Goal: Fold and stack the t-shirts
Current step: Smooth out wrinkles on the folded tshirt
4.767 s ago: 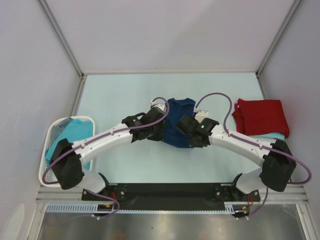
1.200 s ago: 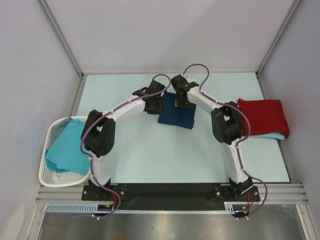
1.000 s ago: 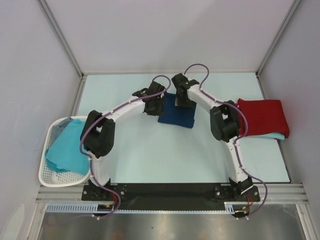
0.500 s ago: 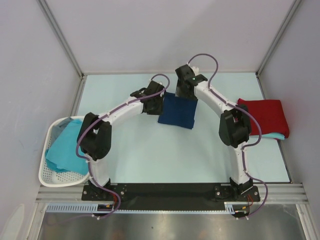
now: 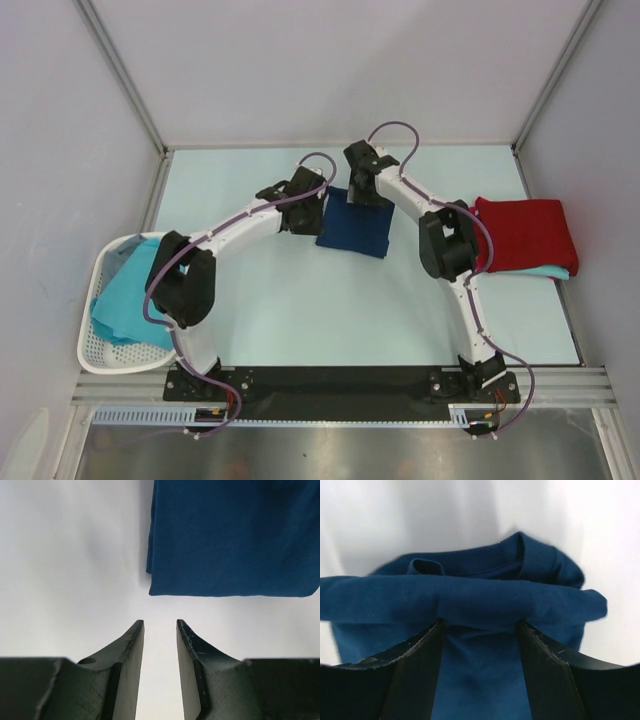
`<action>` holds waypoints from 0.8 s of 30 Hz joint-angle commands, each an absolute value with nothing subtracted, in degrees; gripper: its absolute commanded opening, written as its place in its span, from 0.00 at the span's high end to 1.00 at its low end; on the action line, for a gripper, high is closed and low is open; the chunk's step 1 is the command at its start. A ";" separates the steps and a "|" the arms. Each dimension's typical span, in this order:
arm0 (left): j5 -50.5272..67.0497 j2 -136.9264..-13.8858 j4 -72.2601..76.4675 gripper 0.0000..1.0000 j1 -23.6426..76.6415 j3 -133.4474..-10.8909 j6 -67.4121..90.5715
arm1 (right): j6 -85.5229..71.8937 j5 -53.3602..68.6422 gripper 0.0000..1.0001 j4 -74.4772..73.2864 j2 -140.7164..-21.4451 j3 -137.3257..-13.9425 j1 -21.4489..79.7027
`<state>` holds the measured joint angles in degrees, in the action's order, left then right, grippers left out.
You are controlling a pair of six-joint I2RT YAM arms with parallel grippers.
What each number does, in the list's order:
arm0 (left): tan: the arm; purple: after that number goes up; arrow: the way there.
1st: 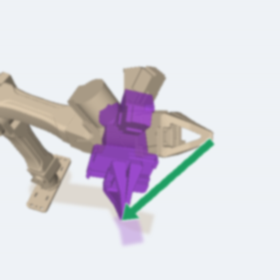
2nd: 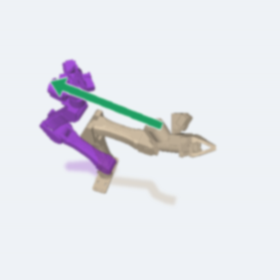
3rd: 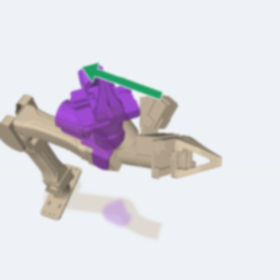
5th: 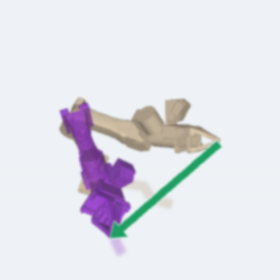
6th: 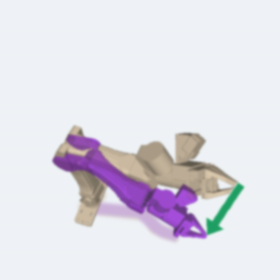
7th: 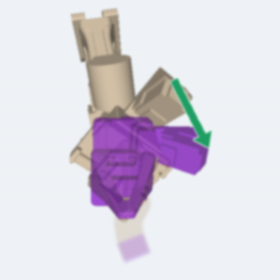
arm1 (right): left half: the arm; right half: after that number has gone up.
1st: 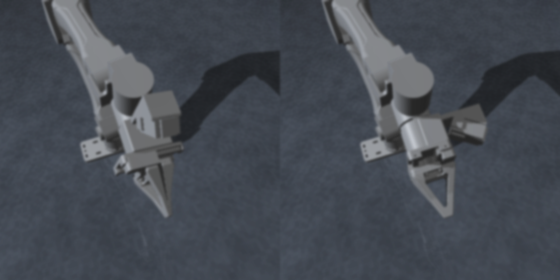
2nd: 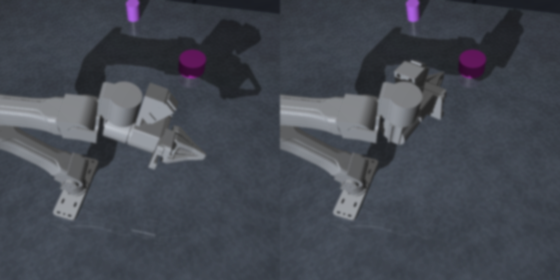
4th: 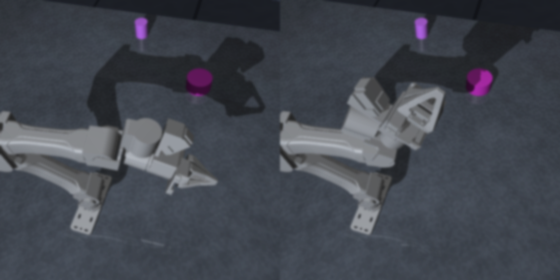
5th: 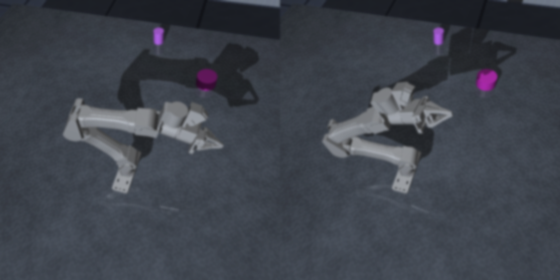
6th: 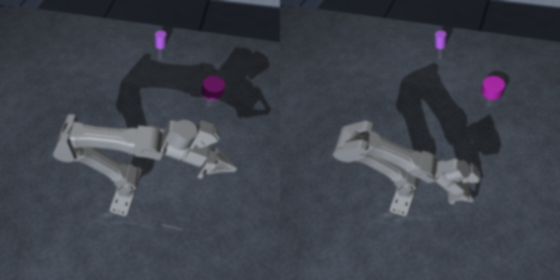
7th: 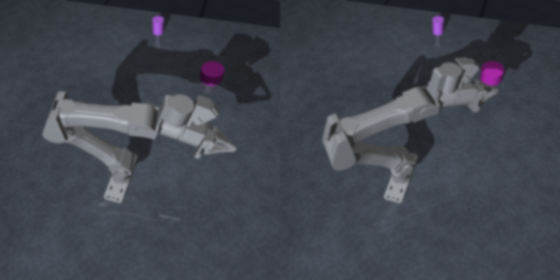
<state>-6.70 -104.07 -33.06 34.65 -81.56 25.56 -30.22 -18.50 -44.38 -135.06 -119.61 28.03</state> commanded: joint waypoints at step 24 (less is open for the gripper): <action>-6.33 -94.48 -30.50 0.63 37.09 -74.09 29.00 | -32.25 -23.38 0.35 -42.01 -116.45 -104.69 34.80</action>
